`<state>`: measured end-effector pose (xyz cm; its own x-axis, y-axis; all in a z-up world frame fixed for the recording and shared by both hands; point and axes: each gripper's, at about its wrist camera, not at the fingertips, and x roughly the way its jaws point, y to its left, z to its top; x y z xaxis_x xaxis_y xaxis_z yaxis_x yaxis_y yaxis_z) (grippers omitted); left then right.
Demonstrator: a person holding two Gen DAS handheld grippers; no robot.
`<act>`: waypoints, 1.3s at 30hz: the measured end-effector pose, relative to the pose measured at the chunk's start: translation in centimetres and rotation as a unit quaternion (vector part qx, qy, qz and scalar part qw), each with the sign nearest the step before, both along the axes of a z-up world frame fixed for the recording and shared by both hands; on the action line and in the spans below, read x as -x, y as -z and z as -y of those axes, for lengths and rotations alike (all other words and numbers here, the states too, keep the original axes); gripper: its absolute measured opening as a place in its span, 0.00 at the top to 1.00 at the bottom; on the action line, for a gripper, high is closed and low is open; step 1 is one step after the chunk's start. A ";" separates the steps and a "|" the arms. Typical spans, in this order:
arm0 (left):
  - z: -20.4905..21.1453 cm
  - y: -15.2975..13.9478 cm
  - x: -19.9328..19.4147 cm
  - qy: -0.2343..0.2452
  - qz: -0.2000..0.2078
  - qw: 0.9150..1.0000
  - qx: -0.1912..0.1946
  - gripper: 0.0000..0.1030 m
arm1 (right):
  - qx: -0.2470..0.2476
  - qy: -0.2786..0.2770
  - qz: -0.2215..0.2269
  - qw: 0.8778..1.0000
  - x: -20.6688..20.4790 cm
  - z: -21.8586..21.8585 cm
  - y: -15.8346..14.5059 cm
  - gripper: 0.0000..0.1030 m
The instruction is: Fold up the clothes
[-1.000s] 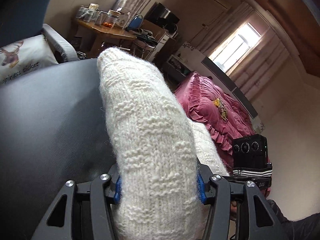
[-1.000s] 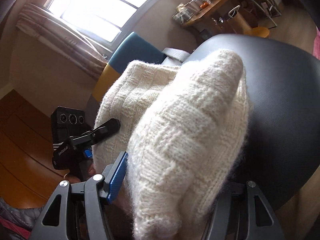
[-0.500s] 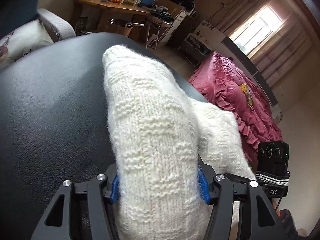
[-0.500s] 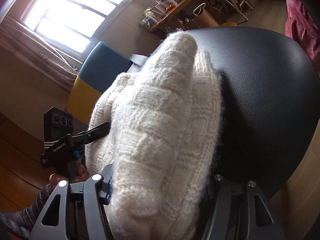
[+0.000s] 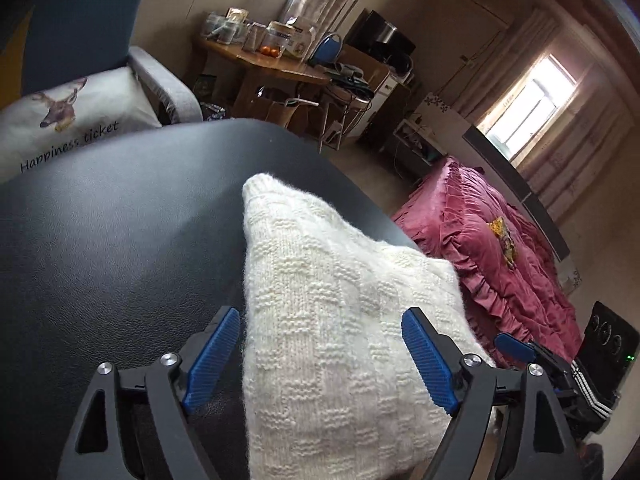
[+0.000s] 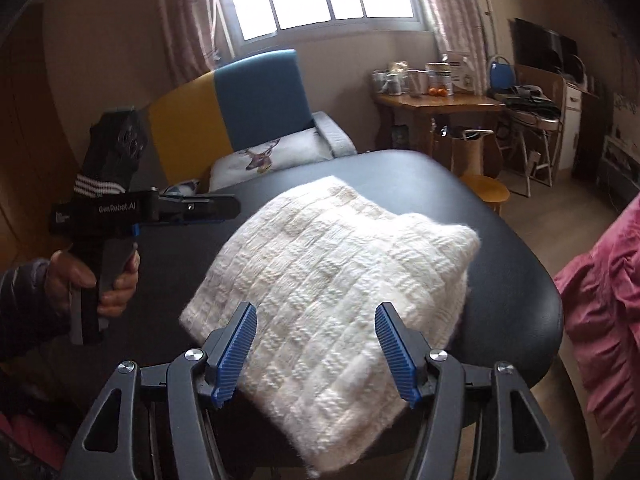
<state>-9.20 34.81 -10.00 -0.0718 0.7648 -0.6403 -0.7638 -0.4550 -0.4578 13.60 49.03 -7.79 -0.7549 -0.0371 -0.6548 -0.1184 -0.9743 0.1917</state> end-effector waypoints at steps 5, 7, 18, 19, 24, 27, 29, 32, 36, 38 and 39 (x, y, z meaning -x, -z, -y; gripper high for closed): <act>-1.9 -1.2 -3.7 0.061 -0.028 0.998 -0.006 0.19 | 0.008 -0.016 0.070 0.997 0.5 0.0 3.6 0.39; -3.8 -1.0 -5.1 0.083 -0.030 0.996 0.004 0.19 | 0.028 -0.003 0.090 0.996 -0.1 -0.5 5.9 0.42; -5.7 3.5 -7.0 0.077 -0.059 0.992 0.080 0.18 | 0.034 0.036 0.044 0.998 -2.4 0.3 7.9 0.41; -5.5 3.4 -6.9 0.072 -0.055 0.993 0.076 0.18 | 0.034 0.041 0.045 0.998 -2.4 0.4 7.7 0.40; -4.3 0.9 -7.2 0.012 -0.095 0.991 0.093 0.18 | 0.065 0.073 0.058 0.994 -2.1 0.5 6.6 0.29; -2.6 -1.4 -7.7 -0.015 -0.126 0.988 0.088 0.10 | 0.056 0.082 0.045 0.994 -2.1 1.4 4.6 0.29; -1.3 -2.9 -8.1 -0.038 -0.149 0.984 0.084 0.02 | 0.050 0.097 0.016 0.994 -2.1 1.9 2.9 0.29; 0.5 -5.2 -9.1 -0.069 -0.199 0.974 0.085 0.00 | 0.044 0.121 -0.023 0.991 -2.1 2.7 0.5 0.29; 2.3 -7.2 -10.3 -0.089 -0.233 0.964 0.092 0.00 | 0.022 0.155 -0.033 0.987 -0.1 3.4 -1.6 0.29; 3.2 -7.8 -10.7 -0.099 -0.237 0.962 0.096 0.00 | 0.020 0.158 -0.034 0.987 0.6 3.9 -2.2 0.29; 3.7 -8.1 -11.0 -0.110 -0.239 0.960 0.095 0.00 | 0.019 0.159 -0.034 0.987 1.0 4.1 -2.4 0.29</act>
